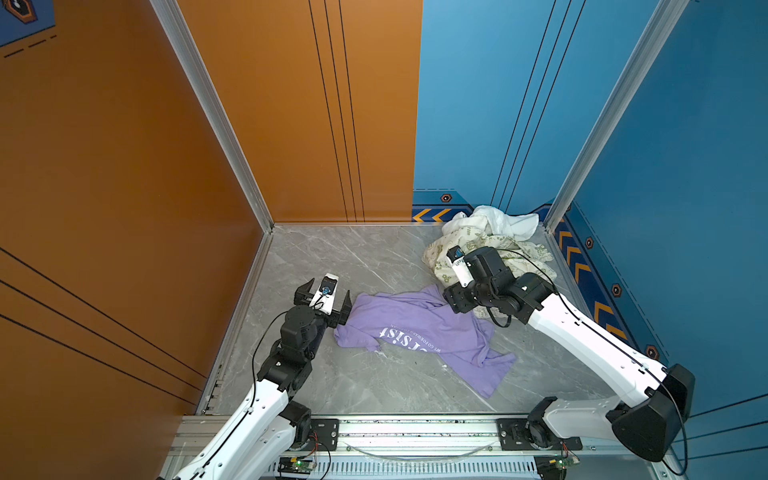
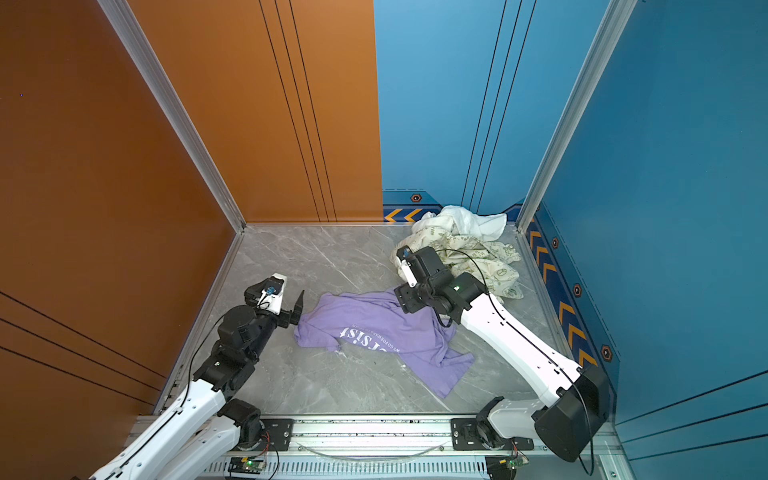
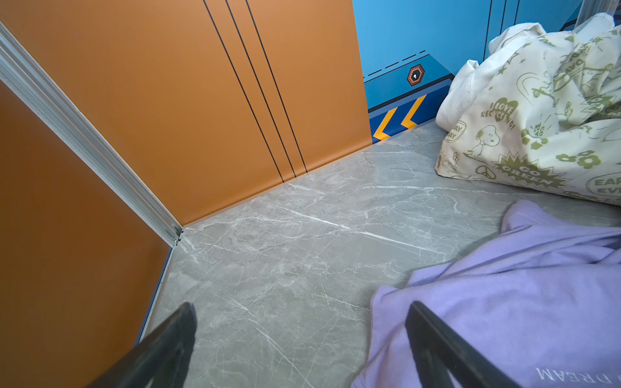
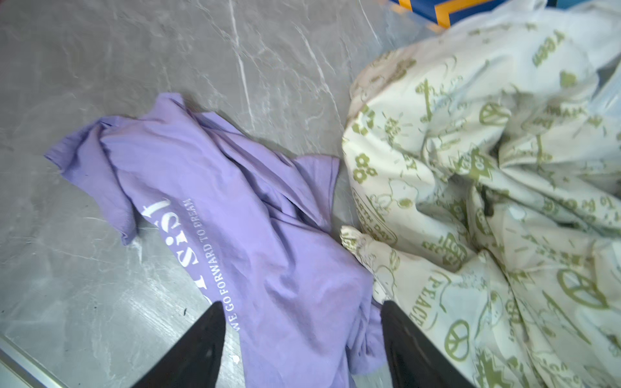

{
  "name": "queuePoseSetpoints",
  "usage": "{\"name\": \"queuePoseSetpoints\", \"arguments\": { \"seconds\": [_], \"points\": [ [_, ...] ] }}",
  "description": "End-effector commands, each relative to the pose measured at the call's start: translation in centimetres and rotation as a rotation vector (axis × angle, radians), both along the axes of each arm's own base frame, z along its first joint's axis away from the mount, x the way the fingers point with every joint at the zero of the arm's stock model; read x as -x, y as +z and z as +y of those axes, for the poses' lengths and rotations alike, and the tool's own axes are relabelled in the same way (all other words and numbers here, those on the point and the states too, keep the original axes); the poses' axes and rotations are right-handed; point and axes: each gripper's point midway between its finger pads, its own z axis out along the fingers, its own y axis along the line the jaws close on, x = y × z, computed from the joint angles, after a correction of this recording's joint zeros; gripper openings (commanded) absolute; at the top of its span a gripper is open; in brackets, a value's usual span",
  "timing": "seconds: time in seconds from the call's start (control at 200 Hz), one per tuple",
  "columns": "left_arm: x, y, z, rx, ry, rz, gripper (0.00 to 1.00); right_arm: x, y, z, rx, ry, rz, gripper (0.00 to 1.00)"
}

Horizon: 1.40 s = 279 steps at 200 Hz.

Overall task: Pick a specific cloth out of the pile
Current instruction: 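Lay the purple T-shirt on the open table and release it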

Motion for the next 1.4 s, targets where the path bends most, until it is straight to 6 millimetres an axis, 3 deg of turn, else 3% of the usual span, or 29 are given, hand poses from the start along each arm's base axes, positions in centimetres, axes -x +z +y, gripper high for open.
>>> {"name": "queuePoseSetpoints", "arguments": {
  "seconds": [0.0,0.205,0.41,0.836,0.986,1.051,1.171,1.391],
  "points": [
    [0.1,0.4,-0.2,-0.008,-0.008,-0.011,0.98,1.4,-2.4,-2.0,-0.052,-0.11,0.118,0.73],
    [0.1,0.2,-0.3,-0.01,-0.009,-0.007,0.98,2.6,-6.6,-4.2,-0.065,-0.213,0.251,0.67],
    [0.1,0.2,-0.3,-0.012,-0.008,-0.007,0.98,3.7,-10.2,-4.8,-0.049,-0.262,0.338,0.58],
    [0.2,0.3,-0.3,-0.016,-0.008,-0.01,0.98,4.2,-13.7,-4.9,-0.068,-0.325,0.391,0.36],
    [0.2,0.3,-0.3,-0.015,-0.009,-0.012,0.98,3.9,-13.3,-4.5,-0.09,-0.328,0.381,0.22],
    [0.2,0.3,-0.3,-0.016,-0.008,-0.012,0.98,3.6,-12.8,-3.9,-0.115,-0.315,0.369,0.09],
    [0.2,0.4,-0.3,-0.018,-0.007,-0.015,0.98,3.0,-11.2,-2.9,-0.159,-0.296,0.334,0.0],
    [0.3,0.5,-0.3,-0.017,-0.009,-0.019,0.98,1.7,-5.1,1.3,-0.272,-0.193,0.189,0.0]
  ]
}}
